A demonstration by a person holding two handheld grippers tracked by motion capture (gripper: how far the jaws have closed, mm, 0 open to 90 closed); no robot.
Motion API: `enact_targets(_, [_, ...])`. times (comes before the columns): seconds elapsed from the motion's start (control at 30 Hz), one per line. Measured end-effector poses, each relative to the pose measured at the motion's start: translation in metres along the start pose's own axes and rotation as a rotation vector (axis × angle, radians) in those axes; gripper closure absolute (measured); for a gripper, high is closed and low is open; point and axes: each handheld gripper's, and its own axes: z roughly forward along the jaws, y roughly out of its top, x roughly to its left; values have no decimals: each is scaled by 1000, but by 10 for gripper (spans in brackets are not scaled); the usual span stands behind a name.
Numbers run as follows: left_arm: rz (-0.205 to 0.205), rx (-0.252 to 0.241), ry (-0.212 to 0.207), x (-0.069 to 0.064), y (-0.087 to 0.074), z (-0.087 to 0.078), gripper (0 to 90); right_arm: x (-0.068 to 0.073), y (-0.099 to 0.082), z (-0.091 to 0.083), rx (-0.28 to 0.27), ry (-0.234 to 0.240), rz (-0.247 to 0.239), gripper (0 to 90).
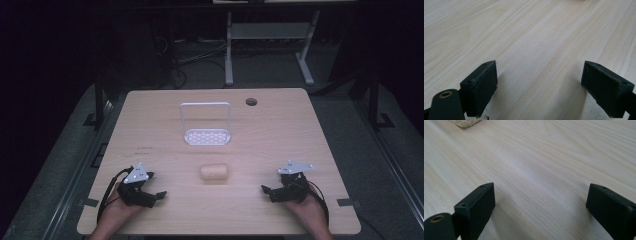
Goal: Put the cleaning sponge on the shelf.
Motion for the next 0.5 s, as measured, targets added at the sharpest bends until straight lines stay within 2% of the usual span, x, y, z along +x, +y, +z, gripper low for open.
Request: enact_targets(0.5, [0, 2, 2, 0, 0, 0, 131, -2, 1, 0, 0, 7, -4, 82])
